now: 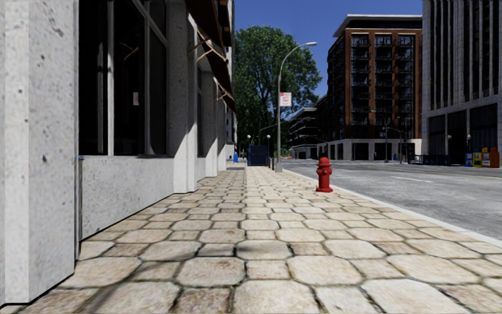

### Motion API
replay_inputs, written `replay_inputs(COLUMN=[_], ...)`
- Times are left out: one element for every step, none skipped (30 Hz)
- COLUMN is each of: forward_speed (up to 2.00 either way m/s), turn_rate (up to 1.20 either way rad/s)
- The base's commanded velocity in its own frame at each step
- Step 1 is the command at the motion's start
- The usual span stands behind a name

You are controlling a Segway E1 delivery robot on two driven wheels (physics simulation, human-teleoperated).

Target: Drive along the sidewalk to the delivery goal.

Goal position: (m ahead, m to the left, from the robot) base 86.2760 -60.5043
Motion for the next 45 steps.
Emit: replay_inputs(forward_speed=[2.00, 2.00, 2.00, 2.00, 2.00, 2.00, 2.00, 2.00, 2.00, 2.00, 2.00, 2.00, 2.00, 2.00, 2.00, 2.00, 2.00, 2.00, 2.00, 2.00, 2.00, 2.00, 2.00, 2.00, 2.00, 2.00, 2.00, 2.00, 2.00, 2.00, 2.00, 2.00, 2.00, 2.00, 2.00, 2.00, 2.00, 2.00, 2.00, 2.00, 2.00, 2.00, 2.00, 2.00, 2.00], turn_rate=[0.00, 0.00, 0.00, 0.00, 0.00, 0.00, 0.00, 0.00, 0.00, 0.00, 0.00, 0.00, 0.00, 0.00, 0.00, 0.00, 0.00, 0.00, 0.00, 0.00, 0.00, 0.00, 0.00, 0.00, 0.00, 0.00, 0.00, 0.00, 0.00, 0.00, 0.00, 0.00, 0.00, 0.00, 0.00, 0.00, 0.00, 0.00, 0.00, 0.00, 0.00, 0.00, 0.00, 0.00, 0.00])
